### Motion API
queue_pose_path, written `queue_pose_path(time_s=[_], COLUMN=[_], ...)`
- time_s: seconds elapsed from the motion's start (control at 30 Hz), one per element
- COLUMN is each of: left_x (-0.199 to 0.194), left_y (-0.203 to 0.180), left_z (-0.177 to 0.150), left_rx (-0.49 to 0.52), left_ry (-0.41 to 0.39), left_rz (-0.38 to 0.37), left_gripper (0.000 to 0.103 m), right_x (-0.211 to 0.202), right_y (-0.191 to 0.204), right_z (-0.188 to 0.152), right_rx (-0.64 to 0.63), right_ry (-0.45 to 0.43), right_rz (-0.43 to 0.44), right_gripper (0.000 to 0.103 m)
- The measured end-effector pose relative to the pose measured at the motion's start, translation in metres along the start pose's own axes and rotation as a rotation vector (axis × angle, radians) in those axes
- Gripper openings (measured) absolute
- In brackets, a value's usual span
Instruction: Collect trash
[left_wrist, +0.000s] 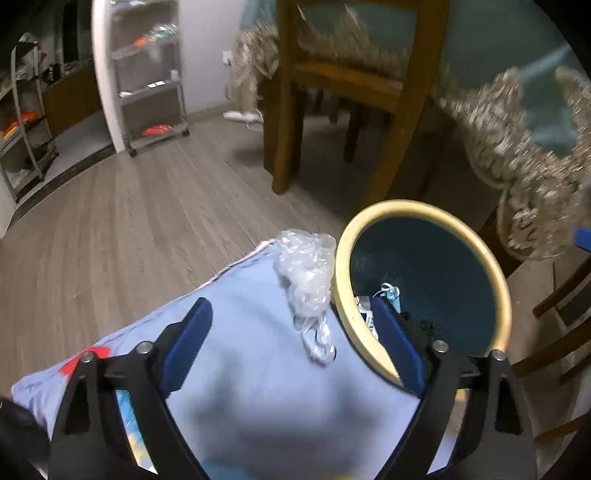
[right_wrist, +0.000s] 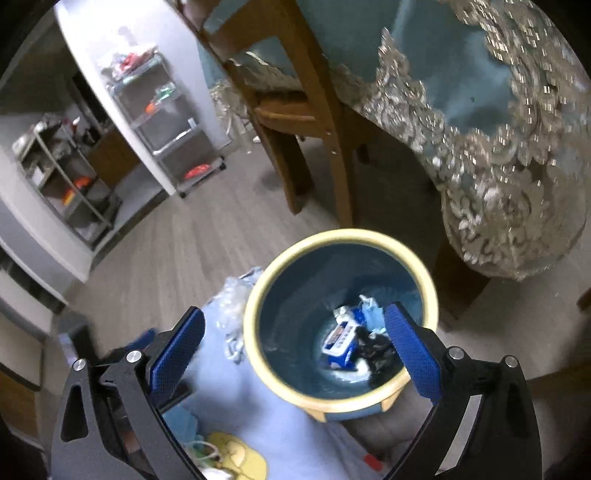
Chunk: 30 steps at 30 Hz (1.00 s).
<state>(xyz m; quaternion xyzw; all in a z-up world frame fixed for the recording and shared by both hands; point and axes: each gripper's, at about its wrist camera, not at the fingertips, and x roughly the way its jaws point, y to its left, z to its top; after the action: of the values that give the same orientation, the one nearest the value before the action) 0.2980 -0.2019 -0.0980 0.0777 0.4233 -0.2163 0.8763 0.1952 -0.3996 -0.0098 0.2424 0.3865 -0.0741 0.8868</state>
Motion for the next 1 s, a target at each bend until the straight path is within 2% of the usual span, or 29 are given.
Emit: queue_pose_path(time_s=[0.07,0.17,0.2,0.23,0.3,0.4,0.47,0.57,0.6,0.63,0.7,0.77,0.83,0.93,1.0], left_x=[0.025,0.052,0.057,0.064,0.073,0.067,0.050,0.012,0.004,-0.008,-0.021,-0.022,-0.018,-0.019,-0.025], left_y=[-0.008,-0.016,-0.017,-0.017,-0.020,-0.022,-0.024,-0.036,-0.039,-0.045,-0.055,-0.067,-0.075,-0.082,-0.078], left_z=[0.004,0.007,0.007,0.008,0.007,0.009,0.011,0.016,0.018,0.019,0.021,0.021,0.019,0.014,0.011], left_rx=[0.015,0.035,0.033,0.026,0.034,0.056,0.069,0.119,0.124,0.129,0.144,0.145,0.154,0.179,0.170], left_ry=[0.051,0.110,0.120,0.140,0.174,0.155,0.088,-0.056,-0.086,-0.130,-0.162,-0.135,-0.105,-0.097,-0.090], left_rz=[-0.005,-0.003,-0.007,-0.017,-0.021,0.002,0.021,0.027,0.009,-0.043,-0.120,-0.193,-0.213,-0.195,-0.173], left_gripper=[0.073,0.061,0.051,0.045,0.011,0.008,0.008,0.008,0.008,0.008,0.008,0.008,0.008,0.020,0.045], right_x=[0.000,0.001,0.001,0.001,0.000,-0.001,-0.002,-0.006,-0.007,-0.008,-0.011,-0.013,-0.013,-0.009,-0.008], right_y=[-0.003,-0.002,-0.001,0.000,0.001,0.005,0.005,-0.001,-0.005,-0.007,-0.014,-0.019,-0.023,-0.021,-0.019], right_z=[-0.002,-0.003,-0.004,-0.004,-0.004,-0.004,-0.003,-0.001,-0.001,0.000,0.002,0.003,0.003,0.004,0.005], right_rx=[0.049,0.055,0.055,0.055,0.050,0.027,0.021,0.038,0.050,0.058,0.081,0.099,0.107,0.097,0.077], right_ry=[0.008,0.029,0.035,0.036,0.037,0.037,0.030,0.008,-0.003,-0.010,-0.032,-0.047,-0.049,-0.038,-0.039], right_rz=[0.044,0.085,0.097,0.107,0.117,0.120,0.117,0.105,0.099,0.092,0.077,0.062,0.053,0.040,0.024], right_gripper=[0.097,0.097,0.097,0.097,0.097,0.097,0.097,0.097,0.097,0.097,0.097,0.097,0.097,0.097,0.097])
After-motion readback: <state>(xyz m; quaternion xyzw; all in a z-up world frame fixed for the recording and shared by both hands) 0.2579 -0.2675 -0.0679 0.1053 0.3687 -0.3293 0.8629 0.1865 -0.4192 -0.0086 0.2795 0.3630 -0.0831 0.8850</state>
